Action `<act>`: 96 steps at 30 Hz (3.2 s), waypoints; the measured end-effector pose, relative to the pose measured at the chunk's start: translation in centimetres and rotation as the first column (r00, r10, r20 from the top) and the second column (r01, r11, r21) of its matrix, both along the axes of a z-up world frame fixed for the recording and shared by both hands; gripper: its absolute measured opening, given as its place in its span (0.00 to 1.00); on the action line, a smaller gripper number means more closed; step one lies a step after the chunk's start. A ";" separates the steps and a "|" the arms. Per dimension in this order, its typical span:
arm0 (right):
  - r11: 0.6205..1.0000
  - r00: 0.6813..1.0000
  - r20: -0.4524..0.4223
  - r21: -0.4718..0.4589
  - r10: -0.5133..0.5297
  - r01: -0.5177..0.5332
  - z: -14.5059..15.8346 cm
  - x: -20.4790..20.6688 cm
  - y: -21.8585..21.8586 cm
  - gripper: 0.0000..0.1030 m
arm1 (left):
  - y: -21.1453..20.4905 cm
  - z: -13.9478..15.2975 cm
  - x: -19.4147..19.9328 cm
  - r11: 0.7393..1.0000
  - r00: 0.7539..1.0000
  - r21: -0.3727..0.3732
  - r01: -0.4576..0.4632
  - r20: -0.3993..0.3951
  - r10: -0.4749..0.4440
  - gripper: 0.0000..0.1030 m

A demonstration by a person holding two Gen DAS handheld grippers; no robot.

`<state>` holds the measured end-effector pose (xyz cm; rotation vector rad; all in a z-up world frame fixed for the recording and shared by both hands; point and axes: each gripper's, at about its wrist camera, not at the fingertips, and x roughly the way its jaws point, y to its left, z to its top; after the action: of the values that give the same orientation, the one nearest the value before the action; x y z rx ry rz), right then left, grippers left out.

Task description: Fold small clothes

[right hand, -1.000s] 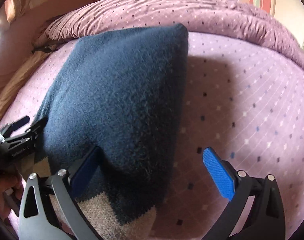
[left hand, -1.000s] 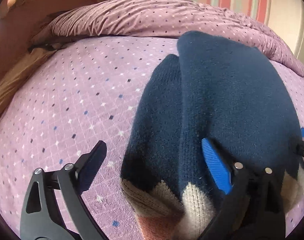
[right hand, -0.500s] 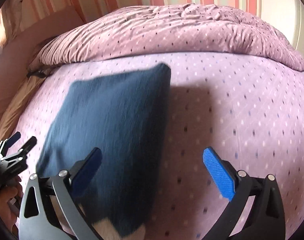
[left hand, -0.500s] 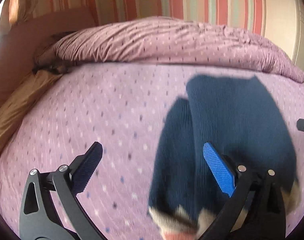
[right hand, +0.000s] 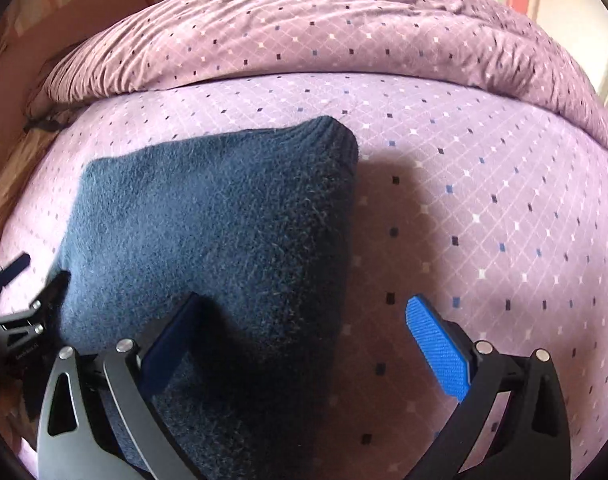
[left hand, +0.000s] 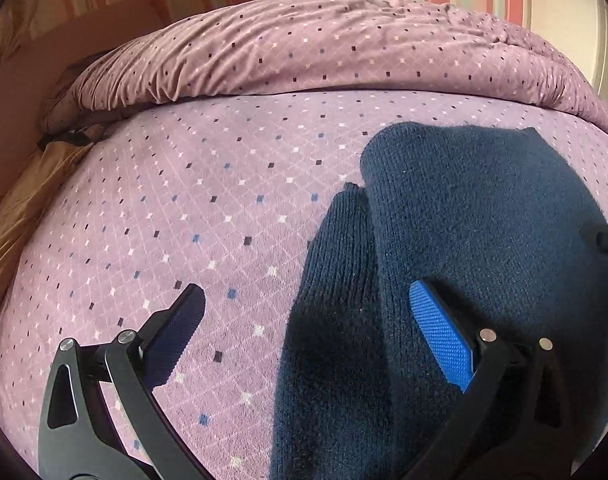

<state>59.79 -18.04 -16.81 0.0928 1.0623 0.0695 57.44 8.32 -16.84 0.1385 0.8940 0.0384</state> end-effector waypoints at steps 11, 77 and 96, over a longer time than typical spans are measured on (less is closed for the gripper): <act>0.980 0.999 0.037 0.199 0.005 -0.012 2.9 -10.1 -1.4 0.98 | 0.0 2.4 -8.9 0.991 0.998 -0.113 0.069 0.017 -0.068 0.97; 0.796 0.997 -0.045 0.605 0.055 -0.017 -3.3 -10.2 -2.1 0.62 | 3.9 -4.0 -7.0 0.581 0.965 -0.812 -0.049 -0.190 -0.184 0.45; 0.876 0.998 0.066 0.482 -0.002 -0.030 5.7 -19.0 -17.6 0.57 | -14.5 1.6 -11.6 0.595 0.921 -0.788 0.161 -0.097 -0.378 0.43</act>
<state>40.79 -35.59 -11.06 0.5345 0.9614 0.3508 45.88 -6.22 -15.28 -0.5497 1.0724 -0.6772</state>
